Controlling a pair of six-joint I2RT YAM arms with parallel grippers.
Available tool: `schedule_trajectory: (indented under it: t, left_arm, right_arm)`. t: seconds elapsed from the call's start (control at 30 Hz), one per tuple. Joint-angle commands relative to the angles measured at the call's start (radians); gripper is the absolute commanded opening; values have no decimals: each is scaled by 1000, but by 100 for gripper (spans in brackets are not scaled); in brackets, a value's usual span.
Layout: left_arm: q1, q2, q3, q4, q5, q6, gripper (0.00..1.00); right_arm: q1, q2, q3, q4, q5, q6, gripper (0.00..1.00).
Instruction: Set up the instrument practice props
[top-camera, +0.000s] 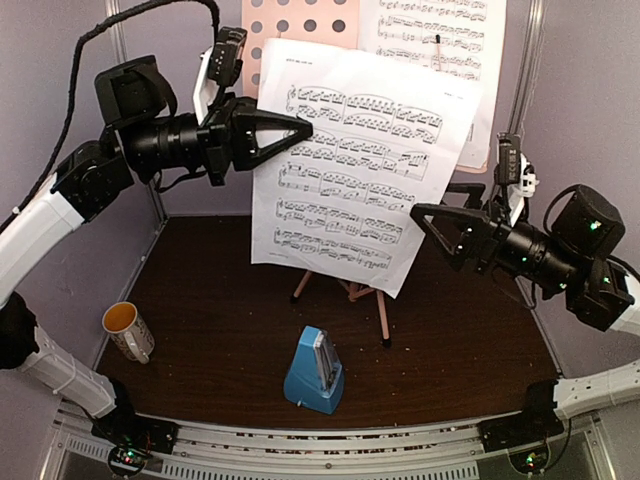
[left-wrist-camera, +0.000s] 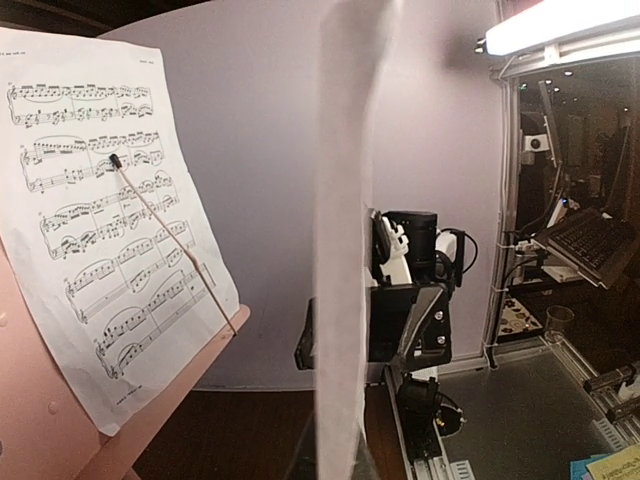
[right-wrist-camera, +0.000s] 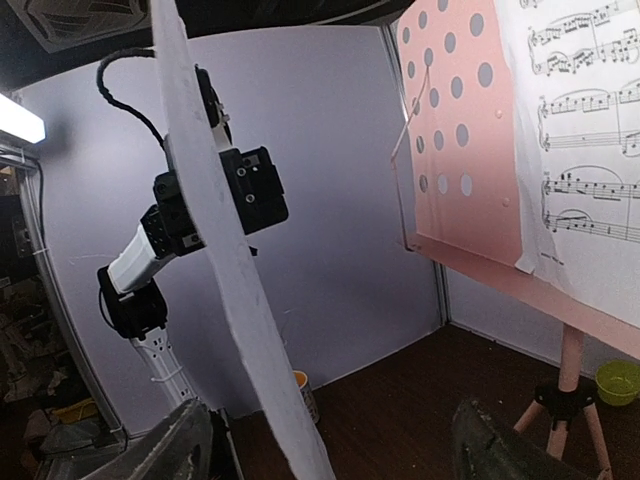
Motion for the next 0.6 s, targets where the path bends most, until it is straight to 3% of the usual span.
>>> schedule_trajectory:
  t: [0.0, 0.13, 0.2, 0.3, 0.33, 0.57]
  left_arm:
    - [-14, 27, 37, 123, 3, -84, 0]
    - [-19, 60, 76, 77, -21, -105, 0]
    - [-20, 69, 86, 61, -45, -117, 0]
    - [-20, 69, 92, 58, -87, -125, 0]
    - [-20, 68, 97, 52, -108, -126, 0]
    - [-20, 44, 110, 36, -271, -113, 29]
  right_arm:
    - [52, 32, 102, 3, 86, -66, 78]
    - [91, 53, 170, -25, 150, -86, 52]
    - [103, 60, 198, -41, 188, -67, 28]
    - [115, 64, 222, -80, 234, -39, 0]
    - [118, 63, 234, -95, 252, -24, 0]
    - [121, 23, 286, -130, 415, 46, 0]
